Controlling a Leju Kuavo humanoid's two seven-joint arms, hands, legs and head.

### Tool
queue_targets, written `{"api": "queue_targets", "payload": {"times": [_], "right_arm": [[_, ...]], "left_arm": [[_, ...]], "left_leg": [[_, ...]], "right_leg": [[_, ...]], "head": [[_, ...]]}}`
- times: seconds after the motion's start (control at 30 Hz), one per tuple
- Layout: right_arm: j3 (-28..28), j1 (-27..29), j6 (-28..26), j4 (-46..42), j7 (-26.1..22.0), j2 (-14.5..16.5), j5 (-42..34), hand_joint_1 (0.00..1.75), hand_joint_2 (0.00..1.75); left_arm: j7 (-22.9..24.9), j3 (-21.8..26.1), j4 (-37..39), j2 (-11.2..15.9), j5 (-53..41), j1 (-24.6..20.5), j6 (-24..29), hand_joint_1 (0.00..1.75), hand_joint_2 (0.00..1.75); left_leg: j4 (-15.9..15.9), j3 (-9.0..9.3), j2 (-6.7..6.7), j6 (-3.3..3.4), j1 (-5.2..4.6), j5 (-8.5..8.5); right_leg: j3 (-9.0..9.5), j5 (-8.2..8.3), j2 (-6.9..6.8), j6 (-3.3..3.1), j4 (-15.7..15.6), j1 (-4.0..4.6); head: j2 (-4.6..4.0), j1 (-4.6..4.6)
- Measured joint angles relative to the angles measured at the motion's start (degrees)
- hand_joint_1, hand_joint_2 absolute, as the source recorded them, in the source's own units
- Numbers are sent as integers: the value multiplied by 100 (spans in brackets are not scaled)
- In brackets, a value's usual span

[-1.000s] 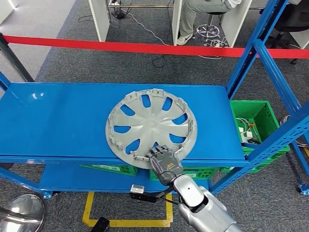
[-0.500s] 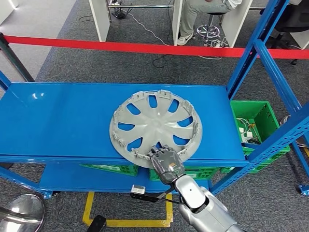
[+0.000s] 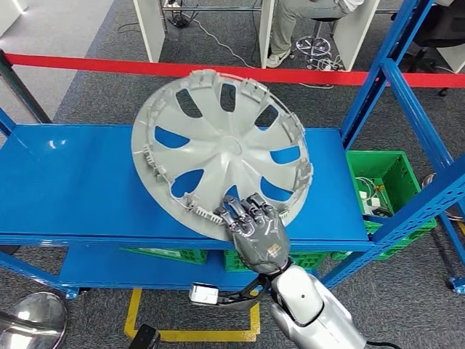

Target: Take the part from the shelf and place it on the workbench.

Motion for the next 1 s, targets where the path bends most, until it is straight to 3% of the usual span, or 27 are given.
{"api": "queue_targets", "payload": {"times": [0.47, 1.0], "right_arm": [[127, -290, -146, -1078, -142, -179, -264, 175, 175], [227, -357, -134, -1269, -228, -225, -517, 175, 175]], "left_arm": [[128, 6, 143, 2, -25, 1, 117, 0, 0], [134, 52, 244, 18, -113, -11, 123, 0, 0]], "left_leg": [[0, 0, 0, 0, -3, 0], [-1, 0, 0, 0, -1, 0]], "right_leg": [[-17, 0, 0, 0, -1, -2], [5, 0, 0, 0, 1, -1]], "head": [[0, 1], [0, 1]]}}
